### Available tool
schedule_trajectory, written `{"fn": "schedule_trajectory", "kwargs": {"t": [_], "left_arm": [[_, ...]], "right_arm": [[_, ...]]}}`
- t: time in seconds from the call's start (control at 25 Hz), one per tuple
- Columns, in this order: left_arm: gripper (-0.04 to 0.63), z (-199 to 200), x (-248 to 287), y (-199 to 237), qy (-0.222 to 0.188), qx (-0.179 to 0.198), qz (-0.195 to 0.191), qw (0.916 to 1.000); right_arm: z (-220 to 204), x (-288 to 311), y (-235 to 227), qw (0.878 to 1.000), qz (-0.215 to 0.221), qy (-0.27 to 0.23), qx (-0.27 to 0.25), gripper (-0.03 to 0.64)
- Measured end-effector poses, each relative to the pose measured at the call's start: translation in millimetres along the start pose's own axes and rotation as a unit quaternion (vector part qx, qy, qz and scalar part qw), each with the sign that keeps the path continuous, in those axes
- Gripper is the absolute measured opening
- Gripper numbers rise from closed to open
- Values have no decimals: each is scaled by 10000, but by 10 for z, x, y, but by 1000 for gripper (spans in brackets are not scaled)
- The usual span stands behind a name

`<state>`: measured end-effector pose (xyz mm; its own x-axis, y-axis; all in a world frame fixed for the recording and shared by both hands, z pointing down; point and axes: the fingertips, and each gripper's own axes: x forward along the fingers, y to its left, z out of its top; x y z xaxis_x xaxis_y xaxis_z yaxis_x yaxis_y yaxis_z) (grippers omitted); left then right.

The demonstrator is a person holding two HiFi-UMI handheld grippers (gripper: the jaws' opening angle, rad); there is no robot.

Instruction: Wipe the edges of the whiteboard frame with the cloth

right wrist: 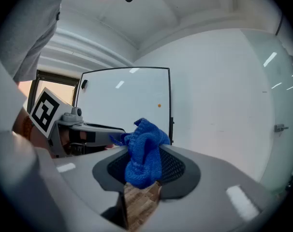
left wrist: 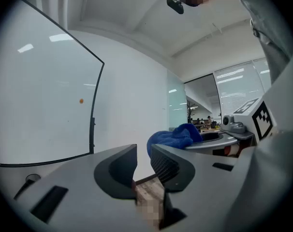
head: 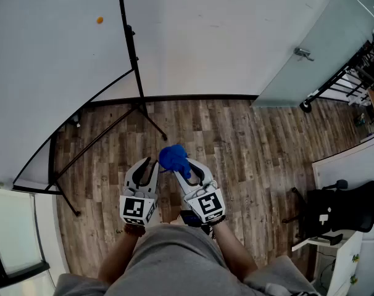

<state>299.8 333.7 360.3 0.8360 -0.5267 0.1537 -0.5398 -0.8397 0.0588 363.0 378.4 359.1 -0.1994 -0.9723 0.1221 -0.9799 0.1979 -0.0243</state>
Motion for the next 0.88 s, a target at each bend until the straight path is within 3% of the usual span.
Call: {"fn": "schedule_trajectory", "kwargs": {"t": [0.6, 0.88], "left_arm": [[89, -16, 428, 1639, -37, -63, 171, 9998], [84, -27, 523, 2458, -93, -120, -133, 9998]], "right_arm": [[-178, 1777, -17, 9988, 262, 379, -185, 150], [-315, 2668, 133, 9975, 243, 486, -448, 150]]}}
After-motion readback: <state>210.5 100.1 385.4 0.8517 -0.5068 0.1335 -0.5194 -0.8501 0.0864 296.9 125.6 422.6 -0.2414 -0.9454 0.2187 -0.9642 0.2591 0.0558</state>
